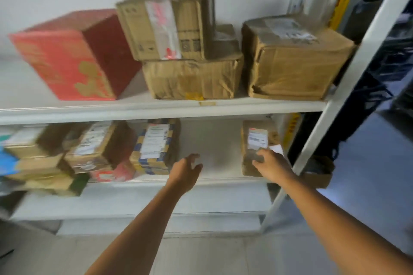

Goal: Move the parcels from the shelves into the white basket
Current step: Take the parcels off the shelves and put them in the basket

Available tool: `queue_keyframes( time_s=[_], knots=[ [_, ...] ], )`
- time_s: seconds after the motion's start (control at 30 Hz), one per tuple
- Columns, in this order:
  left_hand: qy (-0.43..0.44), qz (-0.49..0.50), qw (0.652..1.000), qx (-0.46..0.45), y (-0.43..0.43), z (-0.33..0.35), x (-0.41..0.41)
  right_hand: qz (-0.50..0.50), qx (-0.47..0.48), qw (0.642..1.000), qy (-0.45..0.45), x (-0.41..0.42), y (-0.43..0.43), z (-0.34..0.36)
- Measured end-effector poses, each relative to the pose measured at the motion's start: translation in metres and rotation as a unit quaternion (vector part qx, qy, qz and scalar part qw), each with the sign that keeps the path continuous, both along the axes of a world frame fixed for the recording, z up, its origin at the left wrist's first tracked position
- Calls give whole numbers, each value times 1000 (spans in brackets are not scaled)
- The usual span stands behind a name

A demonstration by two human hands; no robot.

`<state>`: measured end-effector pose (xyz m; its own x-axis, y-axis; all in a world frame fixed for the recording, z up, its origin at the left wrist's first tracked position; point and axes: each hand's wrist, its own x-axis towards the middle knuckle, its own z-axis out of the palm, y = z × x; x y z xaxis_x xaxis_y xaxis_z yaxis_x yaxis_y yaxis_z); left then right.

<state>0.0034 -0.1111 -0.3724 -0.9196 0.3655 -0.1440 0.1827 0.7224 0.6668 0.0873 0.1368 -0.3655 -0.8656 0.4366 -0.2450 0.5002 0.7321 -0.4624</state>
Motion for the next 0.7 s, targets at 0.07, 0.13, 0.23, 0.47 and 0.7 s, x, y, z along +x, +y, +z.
queue_keyframes(
  time_s=[0.07, 0.13, 0.23, 0.47, 0.7],
  knots=[
    [18, 33, 999, -31, -41, 11, 6, 35, -22, 999, 0, -8, -25, 9],
    [26, 76, 996, -40, -78, 19, 7, 52, -55, 997, 13, -21, -52, 16],
    [24, 138, 990, 1, -126, 22, 0, 59, -105, 992, 33, -48, -96, 21],
    [-29, 186, 978, 88, -181, -3, -59, 42, -214, 972, 90, -128, -189, -6],
    [-176, 189, 932, 255, -160, -20, -107, -36, -340, 926, 161, -174, -219, -39]
  ],
)
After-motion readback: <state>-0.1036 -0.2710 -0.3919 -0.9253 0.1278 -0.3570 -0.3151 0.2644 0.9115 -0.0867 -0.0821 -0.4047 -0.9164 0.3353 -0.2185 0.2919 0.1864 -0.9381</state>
